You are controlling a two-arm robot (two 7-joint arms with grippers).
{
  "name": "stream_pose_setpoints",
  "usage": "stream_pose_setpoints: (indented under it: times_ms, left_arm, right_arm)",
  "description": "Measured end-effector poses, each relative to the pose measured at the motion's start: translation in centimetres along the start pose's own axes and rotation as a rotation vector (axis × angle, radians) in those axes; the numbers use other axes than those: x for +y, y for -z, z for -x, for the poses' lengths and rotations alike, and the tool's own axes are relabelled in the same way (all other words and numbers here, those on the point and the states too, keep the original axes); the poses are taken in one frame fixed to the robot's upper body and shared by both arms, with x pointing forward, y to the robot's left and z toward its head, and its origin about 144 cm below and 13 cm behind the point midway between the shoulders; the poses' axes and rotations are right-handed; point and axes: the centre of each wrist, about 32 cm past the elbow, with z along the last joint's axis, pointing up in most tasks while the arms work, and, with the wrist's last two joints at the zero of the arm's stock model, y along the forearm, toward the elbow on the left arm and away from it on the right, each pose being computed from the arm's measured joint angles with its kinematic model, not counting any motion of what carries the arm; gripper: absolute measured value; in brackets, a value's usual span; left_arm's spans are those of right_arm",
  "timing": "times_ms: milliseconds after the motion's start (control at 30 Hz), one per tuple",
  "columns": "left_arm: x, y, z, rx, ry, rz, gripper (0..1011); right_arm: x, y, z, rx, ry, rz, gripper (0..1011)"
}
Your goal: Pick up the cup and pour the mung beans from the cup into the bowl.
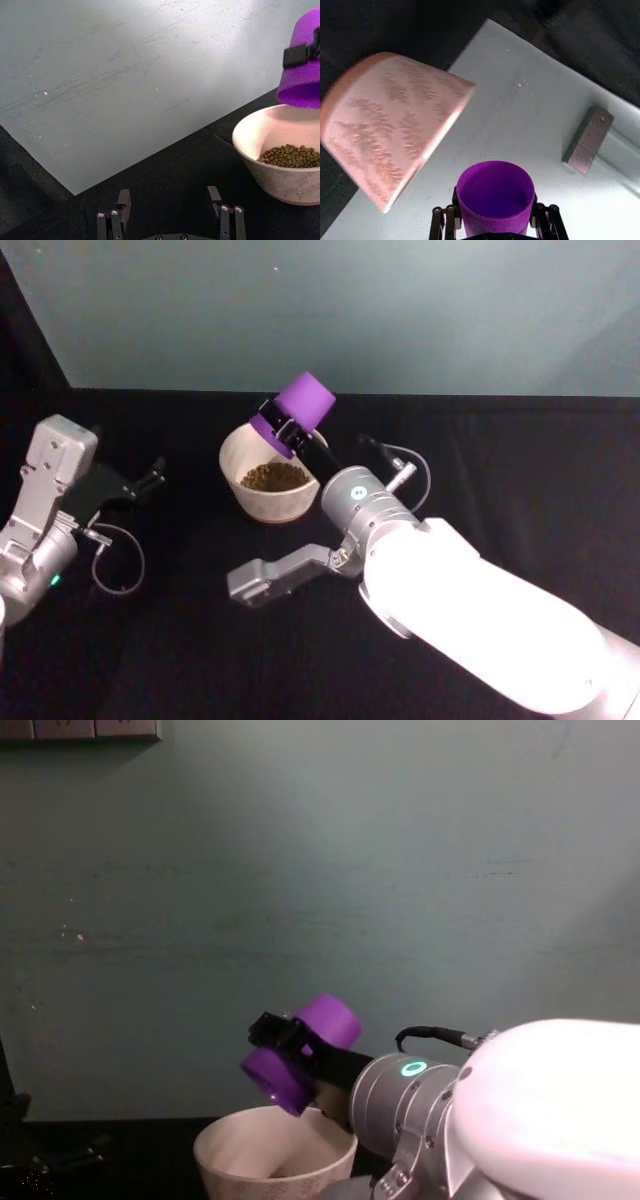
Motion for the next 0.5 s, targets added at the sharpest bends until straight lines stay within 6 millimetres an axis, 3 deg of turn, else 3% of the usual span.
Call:
stream_pose_setpoints:
  times_ms: [267, 500]
  left_arm:
    - [0.0, 0.0, 0.0, 0.0, 0.0, 0.0, 1000]
    - [0.0, 0.0, 0.0, 0.0, 0.0, 0.0, 1000]
  right_arm:
    - [-0.7, 0.9, 0.1, 0.269, 0.067, 0.052, 734]
    - [-1.3, 3.3, 0.7, 0.775, 0.136, 0.05, 734]
